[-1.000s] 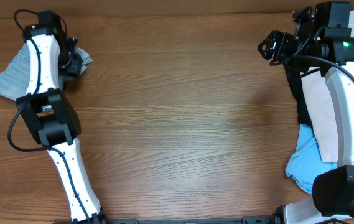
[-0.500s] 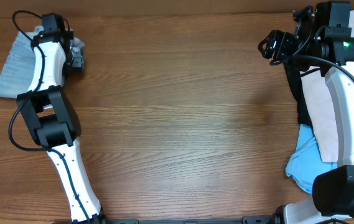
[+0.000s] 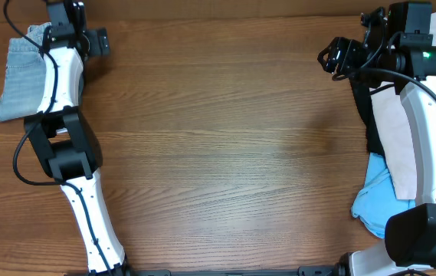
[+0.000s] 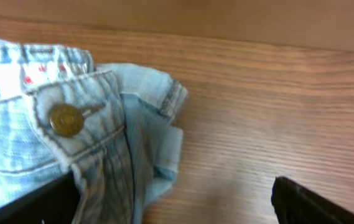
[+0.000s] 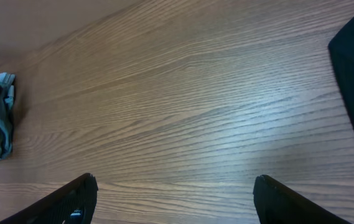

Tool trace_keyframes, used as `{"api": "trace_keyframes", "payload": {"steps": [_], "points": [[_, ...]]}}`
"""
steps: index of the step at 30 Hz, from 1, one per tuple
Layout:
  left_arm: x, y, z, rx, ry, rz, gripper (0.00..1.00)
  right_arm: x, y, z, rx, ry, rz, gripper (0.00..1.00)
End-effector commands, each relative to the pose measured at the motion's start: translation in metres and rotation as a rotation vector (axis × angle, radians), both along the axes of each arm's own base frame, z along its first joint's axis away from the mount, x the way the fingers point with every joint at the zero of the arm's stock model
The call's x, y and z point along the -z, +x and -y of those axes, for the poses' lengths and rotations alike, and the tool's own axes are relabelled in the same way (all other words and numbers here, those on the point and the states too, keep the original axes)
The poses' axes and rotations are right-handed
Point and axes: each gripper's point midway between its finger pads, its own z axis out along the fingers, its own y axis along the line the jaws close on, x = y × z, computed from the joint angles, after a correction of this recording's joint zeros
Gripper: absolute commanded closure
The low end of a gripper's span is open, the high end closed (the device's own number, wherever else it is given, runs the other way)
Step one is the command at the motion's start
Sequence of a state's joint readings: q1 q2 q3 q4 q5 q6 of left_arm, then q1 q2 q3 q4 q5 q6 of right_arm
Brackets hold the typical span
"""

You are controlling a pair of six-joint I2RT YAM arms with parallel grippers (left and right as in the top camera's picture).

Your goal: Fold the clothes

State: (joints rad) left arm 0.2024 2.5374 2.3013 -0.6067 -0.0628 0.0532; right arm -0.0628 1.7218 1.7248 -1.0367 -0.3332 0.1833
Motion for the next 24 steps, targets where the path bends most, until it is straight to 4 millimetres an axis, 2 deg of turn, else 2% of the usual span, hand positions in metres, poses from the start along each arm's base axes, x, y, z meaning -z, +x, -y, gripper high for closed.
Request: {"api": "trace_keyframes", "payload": {"steps": [1, 3, 5, 8, 11, 16, 21, 24], "points": [[-0.060, 0.004, 0.009, 0.006, -0.027, 0.058, 0.00, 0.001, -0.002, -0.001, -0.002, -0.002, -0.006, 0.16], [-0.084, -0.018, 0.002, -0.059, -0.046, 0.005, 0.00, 0.002, -0.003, -0.001, -0.002, -0.002, -0.013, 0.16], [-0.100, -0.043, -0.007, -0.126, -0.051, -0.049, 0.00, 0.003, -0.004, -0.001, -0.003, -0.001, -0.020, 0.16], [-0.108, -0.075, -0.022, -0.195, -0.049, -0.133, 0.00, 0.003, -0.005, -0.001, -0.003, -0.001, -0.022, 0.16], [-0.094, -0.104, -0.038, -0.234, -0.079, -0.238, 0.00, 0.003, -0.005, -0.001, -0.003, -0.001, -0.022, 0.16], [-0.054, -0.138, -0.069, -0.282, -0.212, -0.358, 0.00, 0.004, -0.007, -0.001, -0.005, -0.002, -0.031, 0.16], [-0.018, -0.151, -0.104, -0.255, -0.231, -0.394, 0.00, 0.005, -0.008, -0.002, -0.008, -0.004, -0.034, 0.16], [0.007, -0.150, -0.113, -0.212, -0.205, -0.407, 0.00, 0.005, -0.008, -0.002, -0.008, -0.004, -0.034, 0.16]]}}
